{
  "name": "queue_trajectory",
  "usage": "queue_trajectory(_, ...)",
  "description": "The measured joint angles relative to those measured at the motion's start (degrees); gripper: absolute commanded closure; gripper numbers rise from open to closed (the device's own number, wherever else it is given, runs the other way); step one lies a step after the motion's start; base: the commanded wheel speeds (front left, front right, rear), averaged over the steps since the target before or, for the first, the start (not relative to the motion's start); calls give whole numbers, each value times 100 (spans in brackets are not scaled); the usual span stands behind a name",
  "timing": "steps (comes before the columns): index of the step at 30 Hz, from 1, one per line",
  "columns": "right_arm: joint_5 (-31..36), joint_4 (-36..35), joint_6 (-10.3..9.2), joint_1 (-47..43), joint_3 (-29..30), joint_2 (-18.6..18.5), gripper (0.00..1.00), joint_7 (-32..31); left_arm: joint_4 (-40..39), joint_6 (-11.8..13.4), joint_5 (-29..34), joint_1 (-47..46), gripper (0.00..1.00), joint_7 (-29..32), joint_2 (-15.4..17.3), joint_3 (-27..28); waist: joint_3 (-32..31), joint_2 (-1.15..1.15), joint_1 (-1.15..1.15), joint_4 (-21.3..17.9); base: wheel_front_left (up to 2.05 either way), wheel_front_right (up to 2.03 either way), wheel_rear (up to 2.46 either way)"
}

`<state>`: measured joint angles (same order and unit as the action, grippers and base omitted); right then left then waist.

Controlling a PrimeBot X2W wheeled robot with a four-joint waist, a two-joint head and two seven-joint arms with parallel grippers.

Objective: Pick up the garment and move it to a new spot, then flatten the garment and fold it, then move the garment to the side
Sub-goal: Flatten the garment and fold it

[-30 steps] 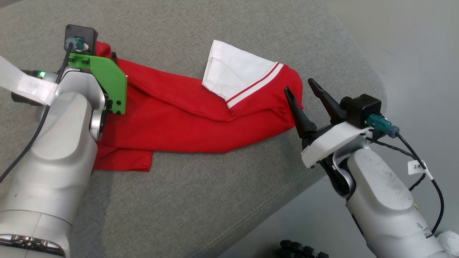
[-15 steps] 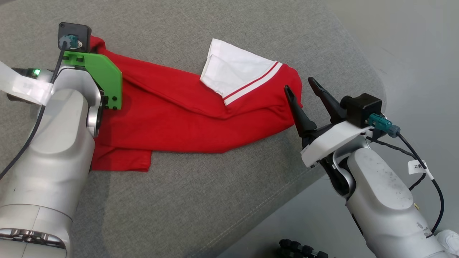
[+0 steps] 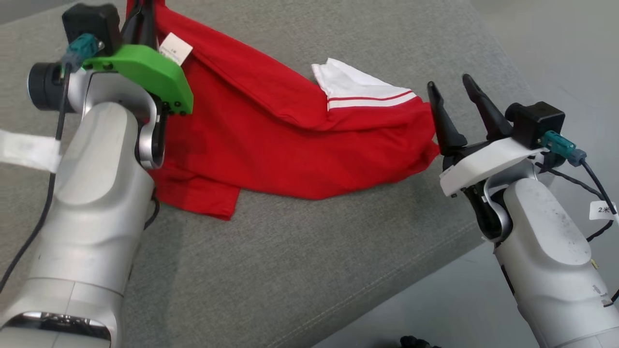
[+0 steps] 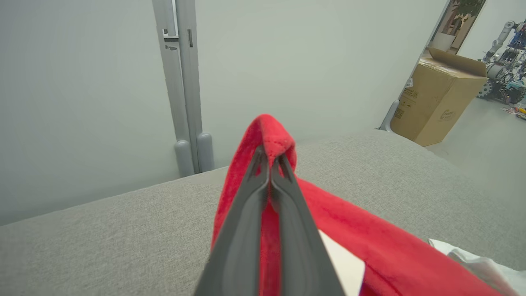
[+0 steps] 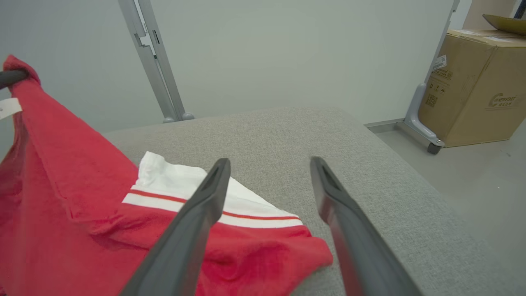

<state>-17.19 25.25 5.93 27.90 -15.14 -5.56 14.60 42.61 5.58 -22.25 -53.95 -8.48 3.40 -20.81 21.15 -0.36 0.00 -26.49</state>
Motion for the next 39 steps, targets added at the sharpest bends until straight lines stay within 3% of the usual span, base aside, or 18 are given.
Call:
queue_trajectory(6, 33, 87, -4, 0, 129, -210, 0, 0, -256, -79, -196, 968, 100, -504, 78, 84, -181, 0, 0, 408, 0, 0, 0)
queue_trajectory(17, 123, 533, -3, 10, 188, -680, 0, -2, -953, -77, -580, 2758, 100, -547, -32, 252, -647, 0, 0, 1289, 0, 0, 0)
queue_trajectory(28, 180, 743, -3, 382, 319, -1083, 0, -303, -1984, -85, -469, 3385, 100, -572, -44, -101, -910, 0, 0, 2083, 0, 0, 0)
queue_trajectory(39, 220, 1279, 10, 814, 67, -1044, 0, -1022, -2469, -111, -525, 4084, 100, -427, -40, -356, -1003, 0, 0, 2774, 0, 0, 0)
